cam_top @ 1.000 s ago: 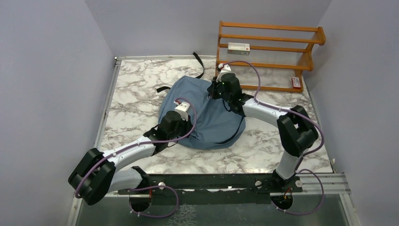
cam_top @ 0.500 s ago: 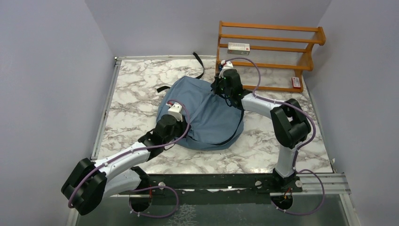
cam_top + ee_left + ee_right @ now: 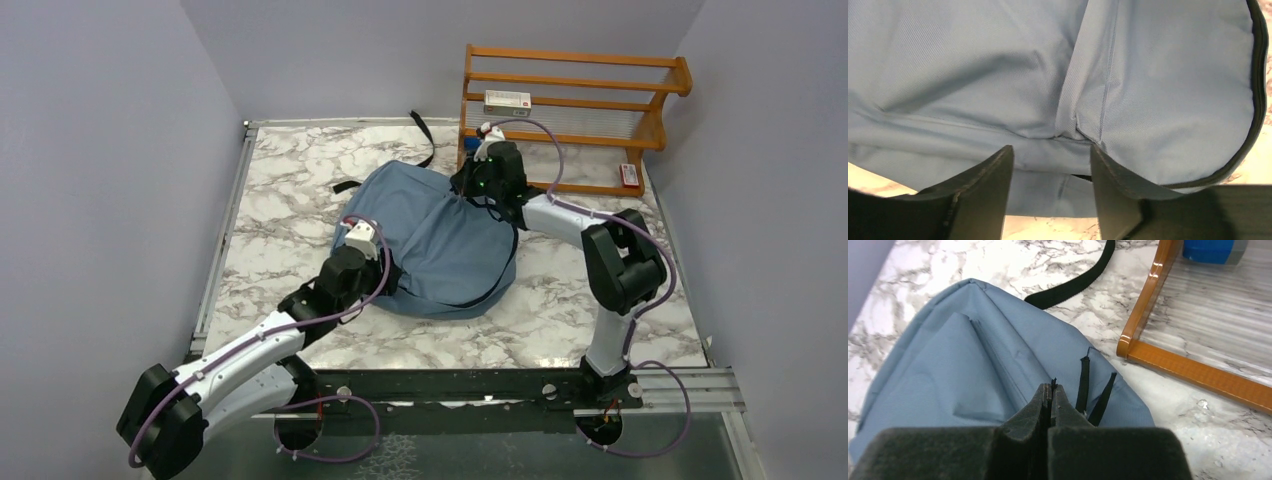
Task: Pack the student bag
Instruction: Zip the student bag at the center of the board.
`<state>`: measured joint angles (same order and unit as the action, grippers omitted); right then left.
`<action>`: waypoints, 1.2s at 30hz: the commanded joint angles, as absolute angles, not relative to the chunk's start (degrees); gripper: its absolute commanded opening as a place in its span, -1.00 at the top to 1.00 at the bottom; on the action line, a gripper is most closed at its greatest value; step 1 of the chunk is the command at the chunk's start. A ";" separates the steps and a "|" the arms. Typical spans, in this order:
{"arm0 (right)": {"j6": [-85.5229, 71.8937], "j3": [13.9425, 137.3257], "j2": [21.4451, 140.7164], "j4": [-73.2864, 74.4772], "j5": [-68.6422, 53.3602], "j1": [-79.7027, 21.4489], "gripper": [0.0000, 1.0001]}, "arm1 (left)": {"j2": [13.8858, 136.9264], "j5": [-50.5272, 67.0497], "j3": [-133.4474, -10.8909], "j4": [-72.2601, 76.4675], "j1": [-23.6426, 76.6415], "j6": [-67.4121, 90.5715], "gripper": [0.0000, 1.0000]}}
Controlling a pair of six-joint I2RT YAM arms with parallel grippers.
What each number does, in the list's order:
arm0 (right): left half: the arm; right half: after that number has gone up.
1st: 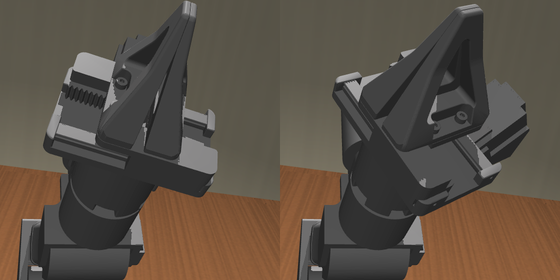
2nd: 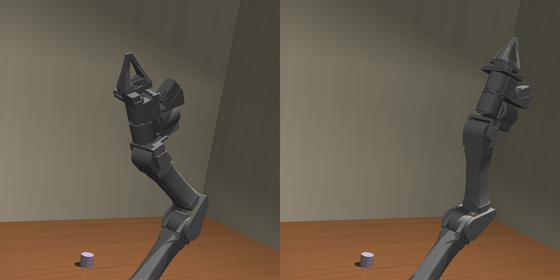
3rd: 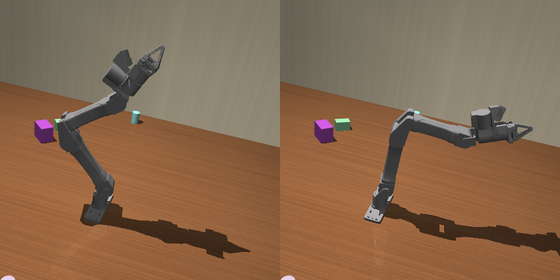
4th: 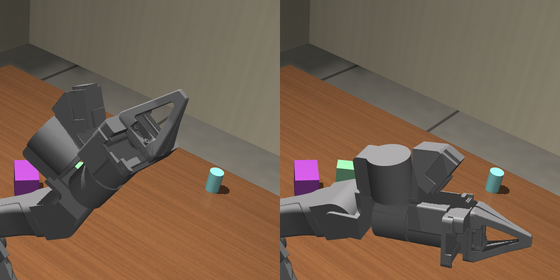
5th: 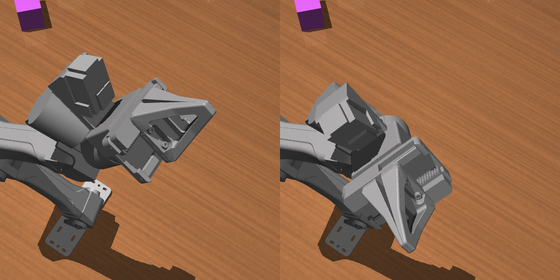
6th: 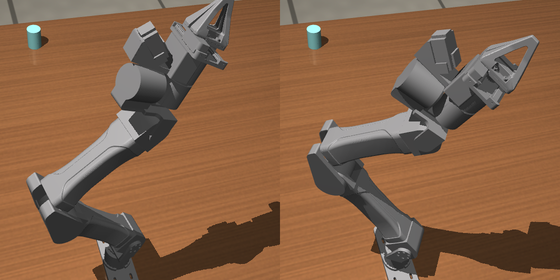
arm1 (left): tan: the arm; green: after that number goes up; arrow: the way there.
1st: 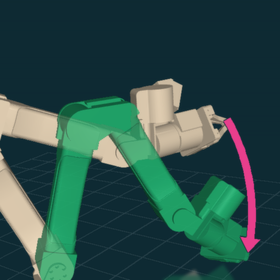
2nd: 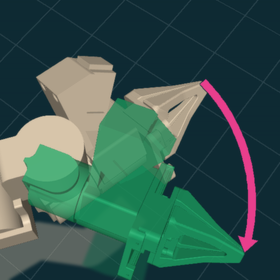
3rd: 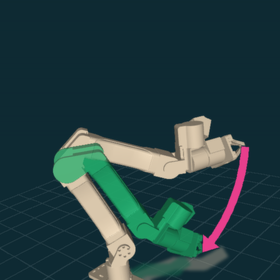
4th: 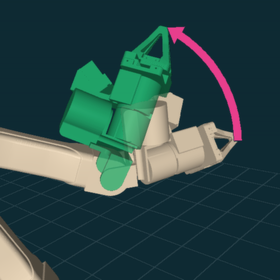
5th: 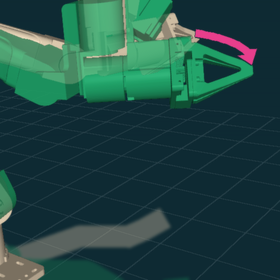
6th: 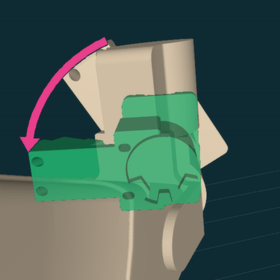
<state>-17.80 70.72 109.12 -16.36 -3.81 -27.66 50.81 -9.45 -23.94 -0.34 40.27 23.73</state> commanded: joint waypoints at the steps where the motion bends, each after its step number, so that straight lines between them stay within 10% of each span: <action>1: -22.48 68.87 103.57 -16.80 -7.83 -25.57 0.99 | 52.67 -5.65 -31.38 -0.46 40.58 16.09 -0.31; 9: -28.07 64.57 98.79 -15.25 -13.04 -25.82 0.99 | 70.72 -1.89 -43.97 2.59 40.58 5.64 -0.74; 19: -29.36 63.39 95.92 -14.34 -15.15 -26.80 0.99 | 83.63 -1.87 -49.66 5.60 40.56 3.54 -0.78; 36: -25.32 64.11 97.75 -15.73 -8.73 -26.74 0.99 | 79.57 -3.79 -44.65 1.90 40.62 5.35 0.90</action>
